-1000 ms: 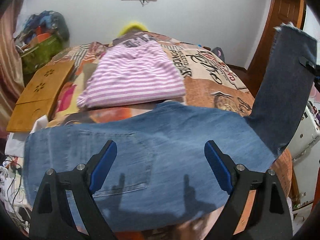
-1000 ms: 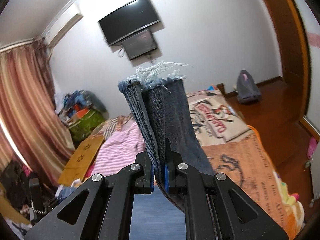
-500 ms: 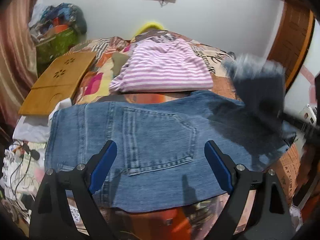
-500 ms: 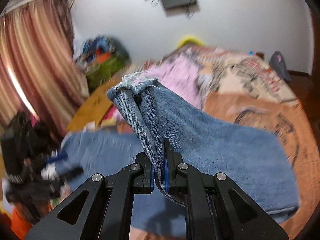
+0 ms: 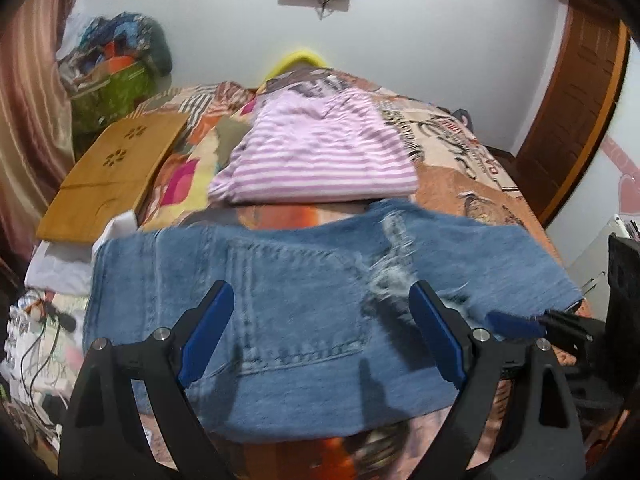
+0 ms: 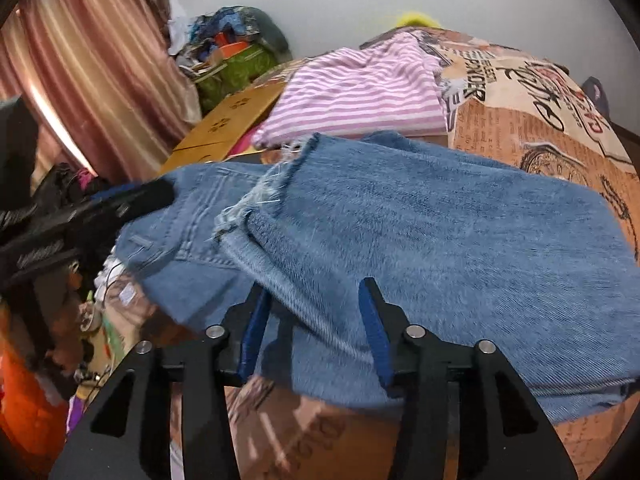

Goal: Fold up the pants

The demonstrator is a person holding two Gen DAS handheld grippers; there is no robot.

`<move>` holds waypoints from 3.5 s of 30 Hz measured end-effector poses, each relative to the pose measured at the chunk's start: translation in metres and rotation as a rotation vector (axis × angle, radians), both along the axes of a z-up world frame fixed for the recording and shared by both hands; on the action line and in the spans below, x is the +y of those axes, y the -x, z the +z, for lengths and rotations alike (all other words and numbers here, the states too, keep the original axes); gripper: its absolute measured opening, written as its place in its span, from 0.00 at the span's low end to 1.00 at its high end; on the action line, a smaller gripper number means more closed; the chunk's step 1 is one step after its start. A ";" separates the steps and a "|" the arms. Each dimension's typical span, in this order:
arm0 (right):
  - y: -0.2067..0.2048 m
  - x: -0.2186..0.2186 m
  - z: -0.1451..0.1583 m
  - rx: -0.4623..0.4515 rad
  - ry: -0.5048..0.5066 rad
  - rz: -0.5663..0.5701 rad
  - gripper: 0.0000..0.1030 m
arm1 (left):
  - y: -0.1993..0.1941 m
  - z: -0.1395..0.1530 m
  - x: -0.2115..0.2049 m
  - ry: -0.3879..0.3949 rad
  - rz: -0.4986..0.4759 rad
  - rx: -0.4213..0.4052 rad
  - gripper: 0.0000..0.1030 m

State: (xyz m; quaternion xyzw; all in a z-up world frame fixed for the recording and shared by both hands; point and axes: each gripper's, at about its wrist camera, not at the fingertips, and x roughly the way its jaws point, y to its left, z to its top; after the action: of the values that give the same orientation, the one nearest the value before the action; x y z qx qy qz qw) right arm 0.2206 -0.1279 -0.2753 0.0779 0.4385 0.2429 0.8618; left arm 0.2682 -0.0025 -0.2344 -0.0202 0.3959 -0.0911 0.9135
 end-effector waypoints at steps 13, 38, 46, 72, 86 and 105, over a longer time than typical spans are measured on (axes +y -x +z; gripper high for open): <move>-0.002 -0.117 0.011 -0.058 0.118 -0.205 0.41 | -0.040 -0.028 -0.101 -0.005 -0.136 0.082 0.68; -0.106 -0.040 0.039 -0.039 0.082 0.055 0.40 | -0.057 -0.029 0.120 -0.127 0.259 0.106 0.65; -0.181 0.034 -0.010 0.123 0.161 0.169 0.26 | -0.066 -0.084 0.178 -0.052 0.305 0.243 0.68; -0.187 0.051 -0.013 0.125 0.233 0.169 0.12 | -0.053 -0.066 0.186 -0.119 0.294 0.128 0.77; -0.199 0.079 -0.034 0.134 0.301 0.221 0.03 | -0.076 -0.093 0.188 -0.124 0.290 0.178 0.77; -0.119 -0.029 0.049 -0.025 0.220 0.005 0.29 | -0.025 -0.040 0.154 -0.198 0.251 0.074 0.77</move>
State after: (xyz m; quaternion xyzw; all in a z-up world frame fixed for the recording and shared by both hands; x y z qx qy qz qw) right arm 0.3399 -0.1565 -0.2266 -0.0215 0.4521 0.1965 0.8698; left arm 0.2932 0.1520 -0.2744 0.0171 0.4305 0.0638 0.9002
